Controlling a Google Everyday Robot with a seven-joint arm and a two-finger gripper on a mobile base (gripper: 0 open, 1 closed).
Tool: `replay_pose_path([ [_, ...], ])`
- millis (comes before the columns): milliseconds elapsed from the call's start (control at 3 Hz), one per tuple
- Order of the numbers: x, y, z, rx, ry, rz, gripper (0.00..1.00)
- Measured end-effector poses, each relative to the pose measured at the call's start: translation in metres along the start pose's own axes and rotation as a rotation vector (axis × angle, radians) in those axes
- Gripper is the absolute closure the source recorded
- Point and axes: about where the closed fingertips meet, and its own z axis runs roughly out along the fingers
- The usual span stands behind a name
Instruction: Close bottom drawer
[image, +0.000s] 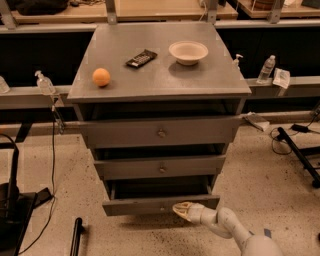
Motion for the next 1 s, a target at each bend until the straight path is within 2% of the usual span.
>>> replay_pose_path([
  [667, 0.008, -0.002, 0.003, -0.01, 0.0, 0.025, 1.0],
  [1000, 0.021, 0.006, -0.005, -0.023, 0.017, 0.047, 1.0],
])
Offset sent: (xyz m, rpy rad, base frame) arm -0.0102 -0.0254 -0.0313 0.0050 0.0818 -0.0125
